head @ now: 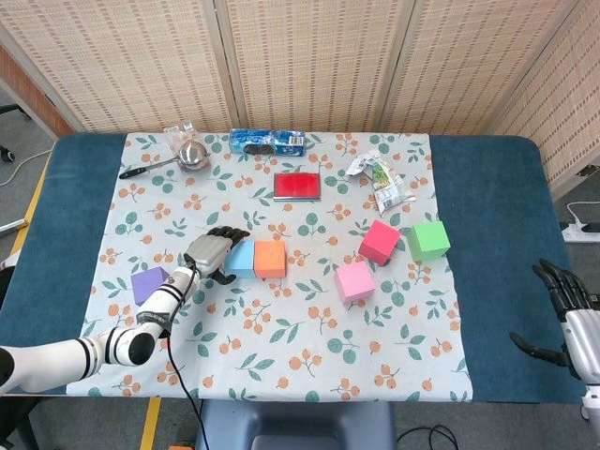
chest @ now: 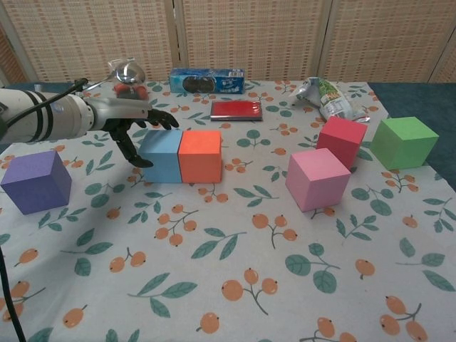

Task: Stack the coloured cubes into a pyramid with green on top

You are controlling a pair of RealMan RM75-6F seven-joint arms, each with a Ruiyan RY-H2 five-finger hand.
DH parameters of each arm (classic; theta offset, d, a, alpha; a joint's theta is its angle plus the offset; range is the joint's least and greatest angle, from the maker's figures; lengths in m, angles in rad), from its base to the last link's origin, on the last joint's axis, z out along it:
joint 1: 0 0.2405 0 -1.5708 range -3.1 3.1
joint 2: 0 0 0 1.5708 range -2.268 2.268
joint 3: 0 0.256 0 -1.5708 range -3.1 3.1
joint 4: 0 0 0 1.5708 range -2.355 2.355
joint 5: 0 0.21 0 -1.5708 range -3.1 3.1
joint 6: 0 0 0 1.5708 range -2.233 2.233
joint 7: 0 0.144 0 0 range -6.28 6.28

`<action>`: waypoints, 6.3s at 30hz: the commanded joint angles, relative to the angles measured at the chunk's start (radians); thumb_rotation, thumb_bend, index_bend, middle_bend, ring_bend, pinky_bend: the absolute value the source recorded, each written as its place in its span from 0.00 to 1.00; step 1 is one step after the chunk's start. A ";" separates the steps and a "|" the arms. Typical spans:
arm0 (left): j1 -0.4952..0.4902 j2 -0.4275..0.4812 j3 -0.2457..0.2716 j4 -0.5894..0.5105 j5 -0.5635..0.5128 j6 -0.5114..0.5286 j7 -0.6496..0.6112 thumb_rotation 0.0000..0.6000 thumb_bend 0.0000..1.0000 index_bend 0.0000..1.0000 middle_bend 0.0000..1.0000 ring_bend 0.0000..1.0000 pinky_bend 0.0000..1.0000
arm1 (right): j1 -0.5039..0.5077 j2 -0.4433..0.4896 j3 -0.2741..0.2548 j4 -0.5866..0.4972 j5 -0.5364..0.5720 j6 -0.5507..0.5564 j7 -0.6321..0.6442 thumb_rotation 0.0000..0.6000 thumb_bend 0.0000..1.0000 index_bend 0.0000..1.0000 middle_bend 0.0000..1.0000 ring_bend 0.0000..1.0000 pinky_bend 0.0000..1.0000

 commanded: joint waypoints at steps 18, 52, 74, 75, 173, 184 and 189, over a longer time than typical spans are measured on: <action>-0.046 0.026 -0.066 0.021 -0.022 0.029 0.026 1.00 0.31 0.09 0.03 0.00 0.06 | 0.008 0.004 0.002 -0.012 0.001 -0.015 -0.014 1.00 0.00 0.00 0.00 0.00 0.00; -0.077 -0.052 -0.031 0.075 -0.062 0.023 0.096 1.00 0.31 0.10 0.03 0.00 0.06 | -0.003 0.004 0.002 0.006 0.016 -0.013 0.006 1.00 0.00 0.00 0.00 0.00 0.00; 0.192 0.241 -0.003 -0.288 0.202 0.282 -0.082 1.00 0.31 0.10 0.04 0.00 0.06 | 0.026 0.021 0.006 0.019 -0.032 -0.017 0.036 1.00 0.00 0.00 0.00 0.00 0.00; 0.212 0.253 0.005 -0.301 0.219 0.298 -0.091 1.00 0.31 0.10 0.04 0.00 0.06 | 0.034 0.024 0.007 0.018 -0.038 -0.024 0.036 1.00 0.00 0.00 0.00 0.00 0.00; 0.703 0.365 0.096 -0.402 0.753 0.609 -0.410 1.00 0.32 0.10 0.03 0.00 0.06 | 1.145 -0.542 0.130 0.346 0.957 -0.955 -0.733 1.00 0.04 0.46 0.41 0.16 0.00; 0.712 0.366 0.100 -0.388 0.779 0.613 -0.445 1.00 0.32 0.10 0.03 0.00 0.06 | 1.171 -0.578 0.115 0.362 1.026 -0.920 -0.780 1.00 0.04 0.45 0.41 0.16 0.00; 0.715 0.367 0.102 -0.381 0.787 0.615 -0.458 1.00 0.32 0.09 0.02 0.00 0.06 | 1.177 -0.585 0.114 0.357 1.045 -0.913 -0.792 1.00 0.04 0.45 0.41 0.16 0.00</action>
